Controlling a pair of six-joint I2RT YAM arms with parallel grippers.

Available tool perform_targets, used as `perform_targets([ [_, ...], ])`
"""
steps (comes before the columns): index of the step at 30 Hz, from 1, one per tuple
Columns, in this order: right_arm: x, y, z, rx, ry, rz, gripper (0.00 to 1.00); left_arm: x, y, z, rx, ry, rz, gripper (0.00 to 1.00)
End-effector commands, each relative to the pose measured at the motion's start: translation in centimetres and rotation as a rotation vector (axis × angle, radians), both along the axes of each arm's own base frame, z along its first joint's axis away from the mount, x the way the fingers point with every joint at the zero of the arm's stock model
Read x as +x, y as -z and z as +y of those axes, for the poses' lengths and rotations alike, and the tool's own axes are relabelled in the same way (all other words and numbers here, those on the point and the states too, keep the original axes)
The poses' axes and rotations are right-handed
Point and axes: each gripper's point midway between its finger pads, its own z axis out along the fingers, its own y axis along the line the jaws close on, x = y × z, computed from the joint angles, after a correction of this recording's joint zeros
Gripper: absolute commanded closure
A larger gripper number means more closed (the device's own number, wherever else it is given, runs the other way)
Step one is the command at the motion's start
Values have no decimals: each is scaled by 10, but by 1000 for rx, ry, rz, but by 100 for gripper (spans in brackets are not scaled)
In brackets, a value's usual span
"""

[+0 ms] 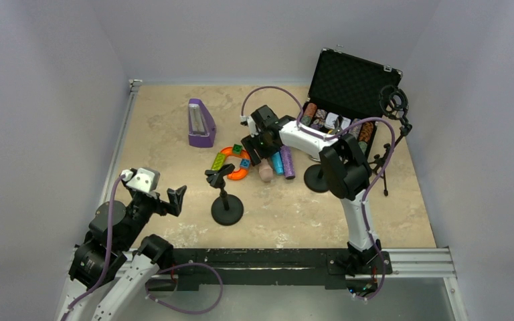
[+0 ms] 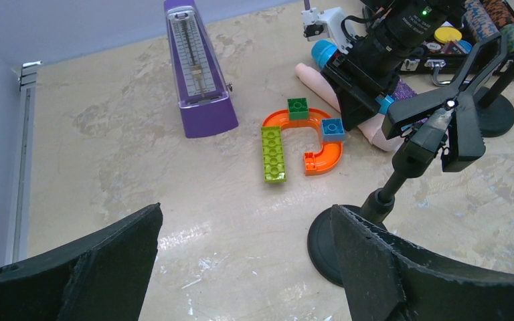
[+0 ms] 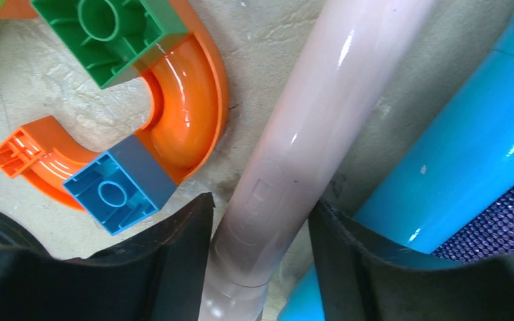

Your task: Attach the microphones to the stand

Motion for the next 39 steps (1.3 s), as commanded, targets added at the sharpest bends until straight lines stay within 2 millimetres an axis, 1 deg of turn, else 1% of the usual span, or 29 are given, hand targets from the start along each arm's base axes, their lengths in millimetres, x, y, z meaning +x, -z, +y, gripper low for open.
perform_targets([
  [1,2,-1,-7,-25,32,-6,48,2,-11,-3,-30,8,-41,1],
  [6,-5,-4,-7,0,21,10,69,2,-11,-4,-29,10,-40,1],
  [8,-8,-11,-5,39,9,14,77,2,-11,-4,-29,12,-41,1],
  [9,-8,-18,-3,61,2,10,80,2,-11,-4,-28,12,-41,1],
  [10,-10,-26,0,93,-19,9,83,2,-11,-4,-29,11,-41,1],
  [12,-12,-49,5,156,-47,-19,85,2,-11,-4,-29,11,-42,1],
  [15,-18,-90,9,251,-102,-80,90,2,-11,-4,-30,11,-42,1],
  [18,-32,-131,10,327,-186,-152,92,0,-13,-3,-45,6,-46,1],
  [20,-46,-149,8,364,-241,-173,93,-2,-16,-1,-55,3,-57,1],
  [21,-54,-162,5,384,-274,-194,94,-5,-20,1,-63,1,-66,1],
  [26,-95,-198,-2,467,-465,-259,95,-18,-45,5,-115,5,-79,1],
  [32,-134,-247,-18,500,-692,-395,95,-41,-83,-8,-285,87,-72,1],
  [35,-152,-262,-29,493,-776,-466,95,-50,-106,-14,-373,125,-73,1],
  [37,-161,-270,-39,473,-817,-519,95,-57,-124,-23,-416,178,-68,0],
  [39,-167,-270,-48,438,-853,-566,95,-60,-138,-32,-464,217,-32,1],
])
